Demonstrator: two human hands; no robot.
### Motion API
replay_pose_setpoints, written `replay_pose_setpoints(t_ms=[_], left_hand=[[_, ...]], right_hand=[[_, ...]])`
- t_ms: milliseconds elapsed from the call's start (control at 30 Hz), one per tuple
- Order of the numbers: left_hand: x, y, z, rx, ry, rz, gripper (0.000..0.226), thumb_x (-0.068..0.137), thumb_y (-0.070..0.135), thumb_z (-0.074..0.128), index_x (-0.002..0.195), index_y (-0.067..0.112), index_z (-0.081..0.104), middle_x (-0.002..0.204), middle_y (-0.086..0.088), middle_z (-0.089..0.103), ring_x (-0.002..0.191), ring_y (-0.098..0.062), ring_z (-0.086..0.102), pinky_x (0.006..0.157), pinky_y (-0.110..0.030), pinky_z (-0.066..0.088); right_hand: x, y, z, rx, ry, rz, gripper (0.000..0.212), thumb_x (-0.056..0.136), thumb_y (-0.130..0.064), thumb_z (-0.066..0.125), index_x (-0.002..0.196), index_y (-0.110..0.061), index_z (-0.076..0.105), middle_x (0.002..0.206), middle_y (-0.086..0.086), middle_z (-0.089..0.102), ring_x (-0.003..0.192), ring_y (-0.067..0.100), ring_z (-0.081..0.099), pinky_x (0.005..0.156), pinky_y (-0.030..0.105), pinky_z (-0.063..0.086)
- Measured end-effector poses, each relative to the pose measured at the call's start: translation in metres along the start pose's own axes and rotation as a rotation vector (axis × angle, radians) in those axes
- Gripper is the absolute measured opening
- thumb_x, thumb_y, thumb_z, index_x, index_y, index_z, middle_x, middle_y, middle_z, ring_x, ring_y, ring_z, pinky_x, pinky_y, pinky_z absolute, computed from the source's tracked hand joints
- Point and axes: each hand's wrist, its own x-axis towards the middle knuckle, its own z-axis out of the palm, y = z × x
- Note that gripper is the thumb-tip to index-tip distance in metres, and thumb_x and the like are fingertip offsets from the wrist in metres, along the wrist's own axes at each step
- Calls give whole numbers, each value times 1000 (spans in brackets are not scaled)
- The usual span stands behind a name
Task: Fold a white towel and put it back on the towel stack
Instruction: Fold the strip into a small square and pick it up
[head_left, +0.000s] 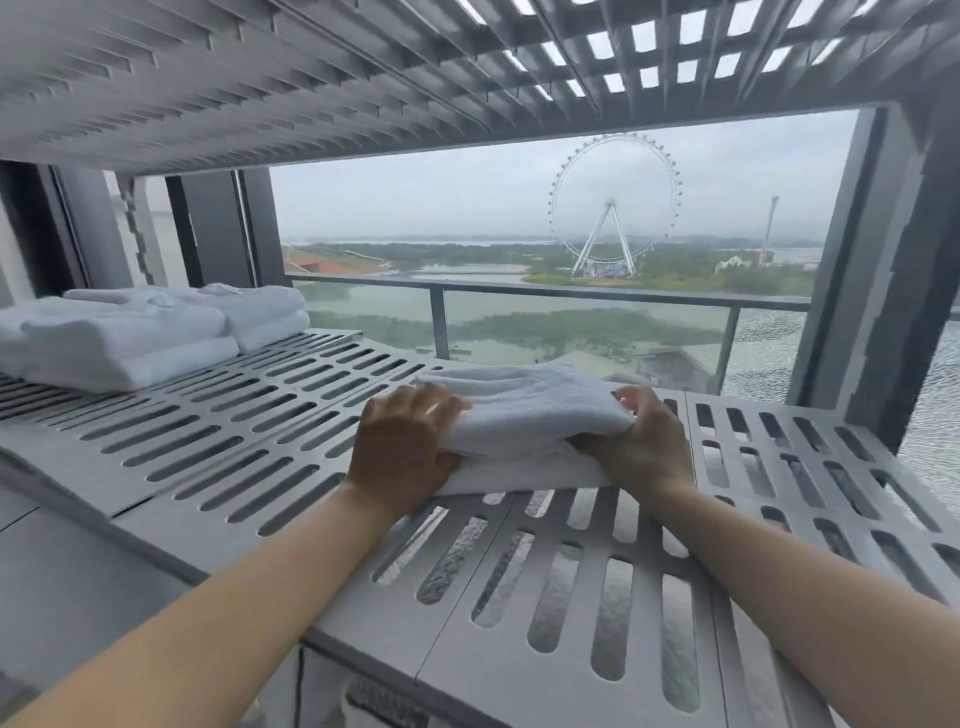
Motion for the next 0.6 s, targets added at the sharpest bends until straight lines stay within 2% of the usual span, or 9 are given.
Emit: replay_pose_setpoints(t_ms=[100, 167, 233, 367, 467, 600], left_hand=[[-2, -2, 5, -180, -31, -191, 65, 66, 32, 77, 124, 22, 51, 128, -5, 48, 111, -32, 48, 86, -45, 46], [-2, -1, 7, -258, -46, -287, 67, 67, 29, 77, 127, 22, 47, 126, -7, 47, 106, -33, 51, 81, -43, 48], [-3, -1, 8, -265, -54, -279, 59, 71, 22, 73, 124, 24, 49, 120, -7, 52, 99, -33, 57, 75, -42, 51], [-3, -5, 7, -263, -76, -182, 33, 74, 8, 64, 103, 23, 62, 108, -3, 62, 92, -27, 62, 71, -32, 47], [1, -6, 6, -214, -118, -134, 26, 78, 6, 60, 98, 21, 65, 104, -1, 64, 89, -26, 62, 69, -27, 41], [-2, -9, 4, -223, -107, -164, 25, 78, 5, 60, 97, 18, 65, 100, -2, 64, 88, -27, 62, 73, -34, 48]], right_hand=[[3, -2, 0, 13, -31, -23, 66, 52, -38, 83, 106, -15, 54, 98, 3, 56, 90, 22, 54, 72, 29, 41], [4, -1, 1, 34, -28, -28, 64, 55, -32, 83, 109, -13, 54, 103, 6, 56, 94, 23, 54, 77, 30, 42], [4, 3, 0, 50, 12, -40, 55, 62, -24, 79, 110, -13, 55, 106, 8, 58, 96, 25, 55, 76, 28, 41], [2, 12, -6, 79, 69, -53, 38, 73, -15, 64, 110, -18, 57, 104, 7, 60, 92, 22, 55, 73, 26, 39], [0, 13, -9, 21, 51, -71, 41, 73, -10, 60, 112, -22, 57, 105, 8, 57, 92, 21, 52, 75, 26, 37], [-4, 10, -14, -201, -96, -266, 52, 70, 1, 61, 118, -19, 57, 117, 11, 50, 107, 29, 51, 81, 26, 36]])
